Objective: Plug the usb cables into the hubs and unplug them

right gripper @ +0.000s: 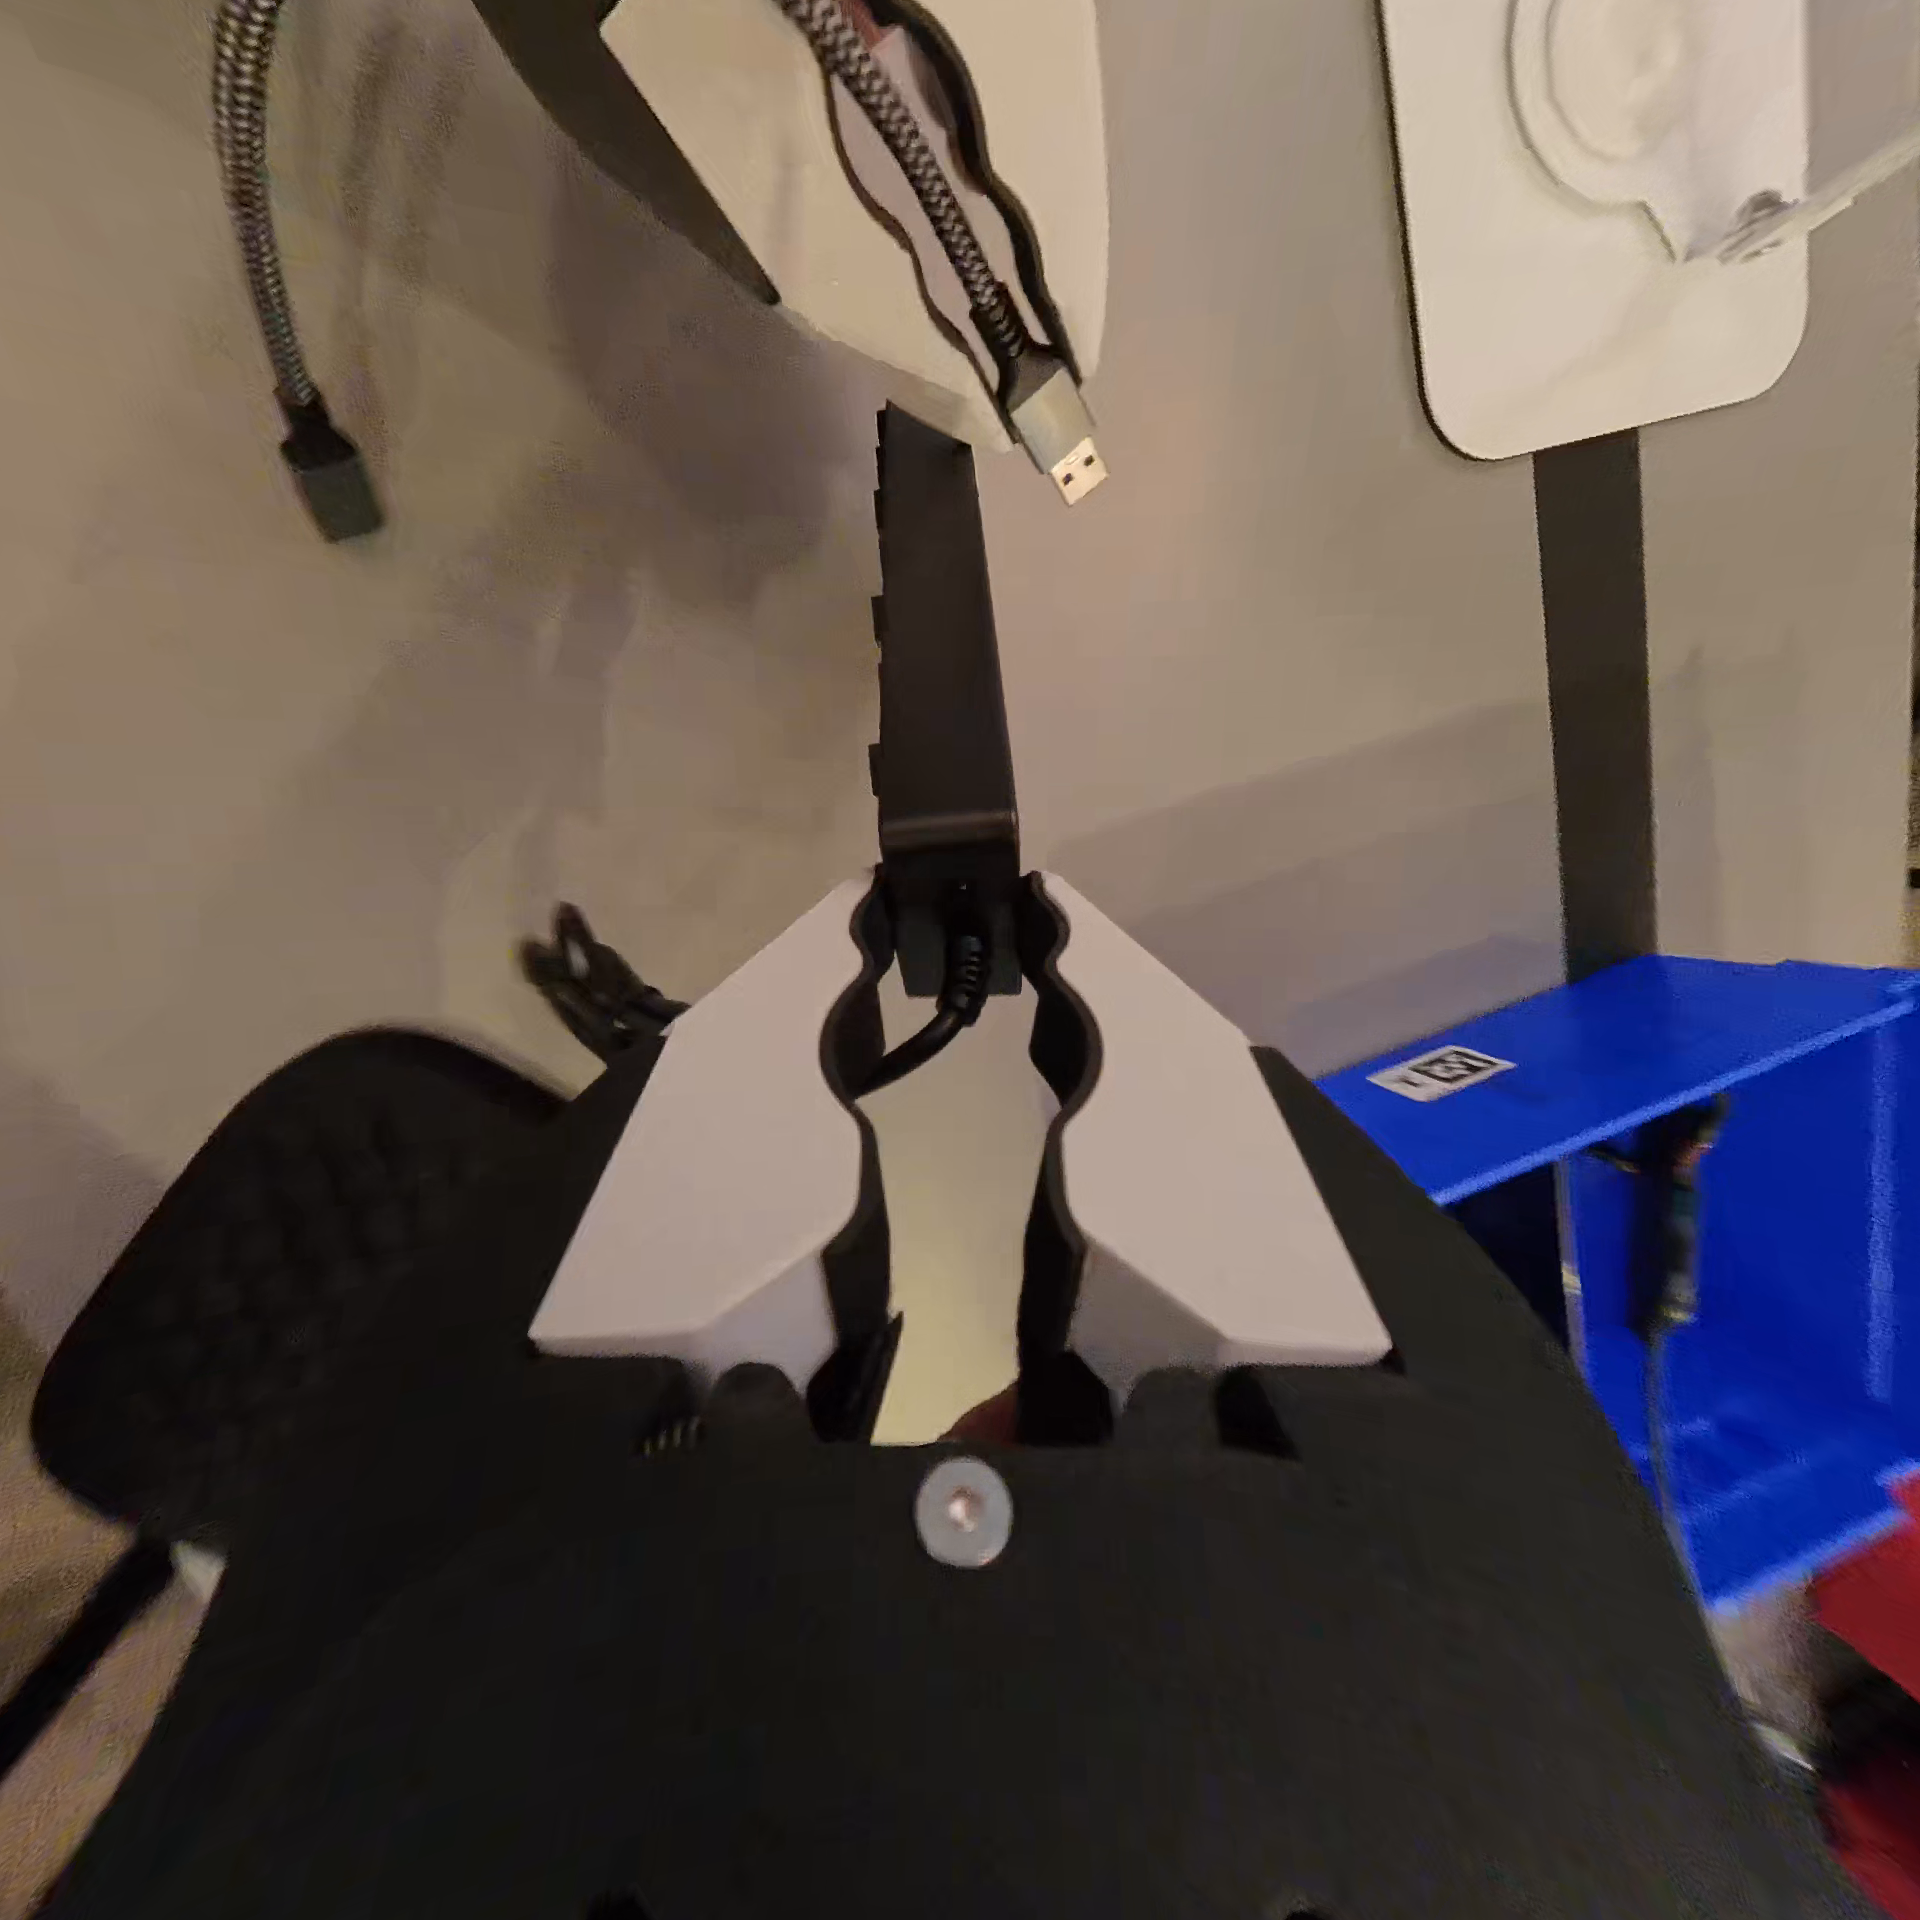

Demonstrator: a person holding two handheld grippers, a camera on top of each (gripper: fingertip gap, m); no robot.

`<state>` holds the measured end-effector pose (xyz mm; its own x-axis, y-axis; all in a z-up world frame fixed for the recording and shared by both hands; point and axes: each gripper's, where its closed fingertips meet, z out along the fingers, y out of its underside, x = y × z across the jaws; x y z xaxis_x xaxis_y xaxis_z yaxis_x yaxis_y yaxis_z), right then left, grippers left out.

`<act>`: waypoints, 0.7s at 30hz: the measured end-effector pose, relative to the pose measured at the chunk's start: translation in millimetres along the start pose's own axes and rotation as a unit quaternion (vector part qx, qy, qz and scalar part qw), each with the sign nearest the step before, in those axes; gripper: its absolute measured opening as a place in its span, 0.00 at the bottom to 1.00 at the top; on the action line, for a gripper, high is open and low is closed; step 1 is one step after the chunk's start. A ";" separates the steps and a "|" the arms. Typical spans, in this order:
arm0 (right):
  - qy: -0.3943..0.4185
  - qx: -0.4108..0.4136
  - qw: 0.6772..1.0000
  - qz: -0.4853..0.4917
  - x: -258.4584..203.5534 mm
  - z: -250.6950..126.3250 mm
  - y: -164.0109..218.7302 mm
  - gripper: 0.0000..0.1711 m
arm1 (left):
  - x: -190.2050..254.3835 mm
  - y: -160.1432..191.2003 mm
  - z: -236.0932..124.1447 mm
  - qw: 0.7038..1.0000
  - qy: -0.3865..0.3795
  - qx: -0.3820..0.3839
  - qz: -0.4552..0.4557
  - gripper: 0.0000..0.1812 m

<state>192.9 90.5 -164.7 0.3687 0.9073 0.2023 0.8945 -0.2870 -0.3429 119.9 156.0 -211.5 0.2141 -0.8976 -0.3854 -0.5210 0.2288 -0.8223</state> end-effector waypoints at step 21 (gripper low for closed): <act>-0.082 -0.290 0.944 -0.130 27.8 9.0 -46.5 0.12 | -11.3 -13.9 -28.9 0.997 0.021 0.070 -0.011 0.09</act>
<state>159.3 131.9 -151.4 0.1159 0.9921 0.0486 0.9550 -0.1248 0.2691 100.8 152.1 -183.6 0.1888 -0.9170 -0.3513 -0.3948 0.2567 -0.8822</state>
